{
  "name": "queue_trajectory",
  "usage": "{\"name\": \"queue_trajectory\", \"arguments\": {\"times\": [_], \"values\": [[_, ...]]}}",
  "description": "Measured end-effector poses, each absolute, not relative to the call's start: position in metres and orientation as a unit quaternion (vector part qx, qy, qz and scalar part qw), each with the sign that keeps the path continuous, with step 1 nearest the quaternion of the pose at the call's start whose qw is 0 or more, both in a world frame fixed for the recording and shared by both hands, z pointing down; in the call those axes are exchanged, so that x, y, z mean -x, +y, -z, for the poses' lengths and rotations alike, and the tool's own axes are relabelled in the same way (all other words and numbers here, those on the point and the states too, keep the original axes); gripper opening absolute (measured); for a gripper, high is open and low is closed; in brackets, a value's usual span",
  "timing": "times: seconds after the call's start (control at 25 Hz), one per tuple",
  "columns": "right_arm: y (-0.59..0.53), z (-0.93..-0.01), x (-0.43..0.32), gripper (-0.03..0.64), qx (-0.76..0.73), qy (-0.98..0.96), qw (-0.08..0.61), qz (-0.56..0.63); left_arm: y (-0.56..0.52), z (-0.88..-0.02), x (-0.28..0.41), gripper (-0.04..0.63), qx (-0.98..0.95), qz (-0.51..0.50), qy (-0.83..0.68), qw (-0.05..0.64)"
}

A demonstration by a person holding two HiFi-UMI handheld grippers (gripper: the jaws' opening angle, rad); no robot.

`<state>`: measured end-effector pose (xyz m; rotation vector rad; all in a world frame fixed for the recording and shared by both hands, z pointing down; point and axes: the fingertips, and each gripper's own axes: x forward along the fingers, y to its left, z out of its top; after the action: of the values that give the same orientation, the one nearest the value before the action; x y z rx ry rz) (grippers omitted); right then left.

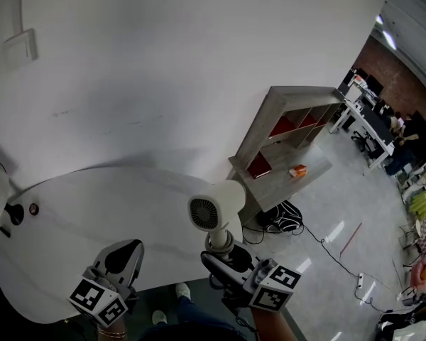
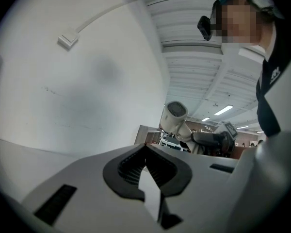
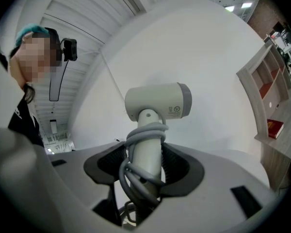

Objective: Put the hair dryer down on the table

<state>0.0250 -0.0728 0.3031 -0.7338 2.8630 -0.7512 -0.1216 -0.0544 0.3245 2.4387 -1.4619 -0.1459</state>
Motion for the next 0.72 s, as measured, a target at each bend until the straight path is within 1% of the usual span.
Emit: {"name": "queue_trajectory", "arguments": {"times": [0.4,0.72], "values": [[-0.122,-0.318,-0.049,0.244,0.233,0.939,0.029,0.252,-0.095,-0.334,0.102,0.011,-0.833,0.038,-0.526,0.166],[-0.140,-0.339,-0.062,0.244,0.226,0.937,0.014,0.265,-0.113,-0.347,0.091,0.011,-0.822,0.023,-0.541,0.175]]}}
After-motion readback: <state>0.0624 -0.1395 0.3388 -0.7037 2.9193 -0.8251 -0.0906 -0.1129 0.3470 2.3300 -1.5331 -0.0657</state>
